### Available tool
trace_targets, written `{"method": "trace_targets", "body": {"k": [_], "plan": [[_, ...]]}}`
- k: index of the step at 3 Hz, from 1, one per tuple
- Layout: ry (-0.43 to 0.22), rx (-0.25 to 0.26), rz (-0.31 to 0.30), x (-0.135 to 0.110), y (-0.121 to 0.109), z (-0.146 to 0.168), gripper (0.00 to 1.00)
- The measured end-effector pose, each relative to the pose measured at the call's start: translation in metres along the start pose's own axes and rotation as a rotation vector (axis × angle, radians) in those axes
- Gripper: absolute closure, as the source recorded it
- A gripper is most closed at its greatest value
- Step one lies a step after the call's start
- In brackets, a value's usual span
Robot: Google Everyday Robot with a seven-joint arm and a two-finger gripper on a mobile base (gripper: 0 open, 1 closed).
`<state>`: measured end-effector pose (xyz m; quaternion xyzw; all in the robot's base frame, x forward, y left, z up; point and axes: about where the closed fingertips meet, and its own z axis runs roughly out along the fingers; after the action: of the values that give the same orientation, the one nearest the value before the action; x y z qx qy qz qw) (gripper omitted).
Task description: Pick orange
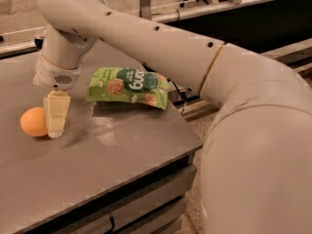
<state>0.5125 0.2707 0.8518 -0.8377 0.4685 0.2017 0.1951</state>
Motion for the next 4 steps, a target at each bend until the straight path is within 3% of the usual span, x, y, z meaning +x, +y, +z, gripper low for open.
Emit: {"method": "trace_targets", "body": {"k": [2, 4], "plan": [[-0.028, -0.046, -0.010, -0.014, 0.003, 0.015, 0.41], [-0.050, -0.053, -0.020, -0.023, 0.002, 0.015, 0.88]]}}
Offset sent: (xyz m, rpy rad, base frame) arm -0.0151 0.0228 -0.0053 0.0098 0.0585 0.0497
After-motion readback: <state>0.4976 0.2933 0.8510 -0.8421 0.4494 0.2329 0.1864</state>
